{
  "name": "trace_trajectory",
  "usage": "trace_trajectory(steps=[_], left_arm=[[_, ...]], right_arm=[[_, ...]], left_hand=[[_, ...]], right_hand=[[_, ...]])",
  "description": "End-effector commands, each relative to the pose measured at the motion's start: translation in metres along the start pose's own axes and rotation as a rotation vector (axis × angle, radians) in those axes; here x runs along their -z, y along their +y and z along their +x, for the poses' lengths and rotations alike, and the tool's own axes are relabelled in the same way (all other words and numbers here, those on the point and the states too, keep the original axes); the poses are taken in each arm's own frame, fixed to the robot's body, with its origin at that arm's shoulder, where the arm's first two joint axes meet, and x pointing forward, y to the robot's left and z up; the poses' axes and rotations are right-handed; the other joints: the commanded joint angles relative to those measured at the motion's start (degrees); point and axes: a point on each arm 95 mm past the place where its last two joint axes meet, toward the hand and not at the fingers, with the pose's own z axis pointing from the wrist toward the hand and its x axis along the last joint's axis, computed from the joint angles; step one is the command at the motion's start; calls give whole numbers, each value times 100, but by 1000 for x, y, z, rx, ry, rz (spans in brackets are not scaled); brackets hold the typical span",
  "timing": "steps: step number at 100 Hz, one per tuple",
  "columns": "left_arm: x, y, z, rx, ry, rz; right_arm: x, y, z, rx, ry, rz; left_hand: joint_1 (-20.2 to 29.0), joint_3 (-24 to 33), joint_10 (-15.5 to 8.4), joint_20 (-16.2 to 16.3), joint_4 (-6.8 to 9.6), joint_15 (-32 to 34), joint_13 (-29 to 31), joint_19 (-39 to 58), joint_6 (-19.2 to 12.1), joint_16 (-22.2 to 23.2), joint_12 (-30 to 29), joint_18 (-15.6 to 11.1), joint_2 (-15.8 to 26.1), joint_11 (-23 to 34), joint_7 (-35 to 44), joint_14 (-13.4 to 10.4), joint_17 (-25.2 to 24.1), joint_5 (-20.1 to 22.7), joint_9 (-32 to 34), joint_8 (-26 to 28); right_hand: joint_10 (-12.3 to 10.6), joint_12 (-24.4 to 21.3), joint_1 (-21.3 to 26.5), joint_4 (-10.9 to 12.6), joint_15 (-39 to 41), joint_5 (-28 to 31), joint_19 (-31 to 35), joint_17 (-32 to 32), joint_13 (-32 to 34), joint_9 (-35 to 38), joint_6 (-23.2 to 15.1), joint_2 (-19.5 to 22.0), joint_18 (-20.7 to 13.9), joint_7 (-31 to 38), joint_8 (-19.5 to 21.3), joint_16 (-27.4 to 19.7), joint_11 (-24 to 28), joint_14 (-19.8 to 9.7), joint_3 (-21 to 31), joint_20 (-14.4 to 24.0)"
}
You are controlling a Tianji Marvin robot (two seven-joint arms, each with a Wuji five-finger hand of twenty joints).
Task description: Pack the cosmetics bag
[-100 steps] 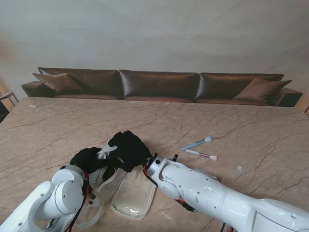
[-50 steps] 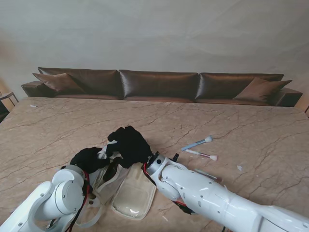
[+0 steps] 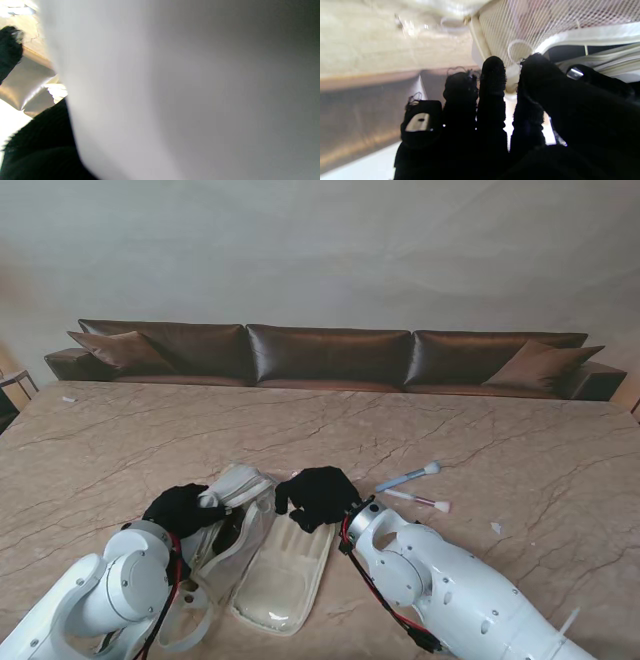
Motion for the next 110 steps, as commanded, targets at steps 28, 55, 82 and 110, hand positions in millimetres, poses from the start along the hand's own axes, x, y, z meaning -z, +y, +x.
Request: trace_trajectory(steps=[28, 55, 82, 110], left_arm=[[7, 2, 7, 51, 23, -22], [7, 3, 7, 57, 25, -18], [5, 4, 9, 52, 22, -21], [4, 8, 8, 42, 23, -22]], right_arm=[[-15, -21, -15, -88, -104, 61], [-27, -29, -19, -253, -93, 62], [-40, -39, -13, -405, -71, 31], [-45, -43, -8, -490, -81, -17]], left_hand=[[287, 255, -1341, -54, 20, 131, 162, 807, -185, 82, 278, 103, 511, 694, 160, 159, 134, 52, 517, 46], [282, 244, -1355, -59, 16, 124, 161, 803, -238, 79, 276, 129, 495, 693, 152, 152, 133, 41, 508, 49], [279, 234, -1357, -66, 13, 113, 161, 798, -279, 75, 278, 116, 472, 693, 137, 150, 134, 14, 501, 54], [278, 235, -1368, -77, 16, 86, 161, 784, -333, 67, 282, 105, 449, 689, 118, 148, 132, 7, 487, 54]], right_hand=[[246, -118, -57, 193, 57, -141, 507, 29, -28, -30, 700, 290, -41, -534, -378, 51, -102, 310, 189, -167], [-84, -35, -648, 913, -45, -751, 88, -882, -1042, -1133, 602, 300, -176, -1725, 917, 250, 199, 192, -112, 84], [-57, -31, -845, 186, 43, -152, 156, -918, -1041, -1053, 200, -316, -92, -1111, 1255, 251, 335, 271, -610, 228], [-126, 50, -749, -600, 105, 37, 296, -701, -786, -771, -684, -853, -81, 302, 1785, 140, 527, 253, -791, 176]])
